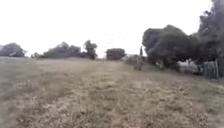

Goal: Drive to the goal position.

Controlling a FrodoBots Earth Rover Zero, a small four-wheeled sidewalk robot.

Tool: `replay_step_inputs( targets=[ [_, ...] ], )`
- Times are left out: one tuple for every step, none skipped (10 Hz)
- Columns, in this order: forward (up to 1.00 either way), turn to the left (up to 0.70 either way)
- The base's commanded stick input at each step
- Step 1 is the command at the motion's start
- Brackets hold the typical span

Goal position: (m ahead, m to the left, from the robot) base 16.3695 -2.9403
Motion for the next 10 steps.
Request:
replay_step_inputs(
  targets=[
    [0.68, 0.10],
    [0.68, 0.09],
    [0.68, 0.08],
    [0.68, 0.06],
    [0.68, 0.05],
    [0.68, 0.04],
    [0.68, 0.04],
    [0.68, 0.03],
    [0.68, 0.03],
    [0.68, 0.03]
  ],
)
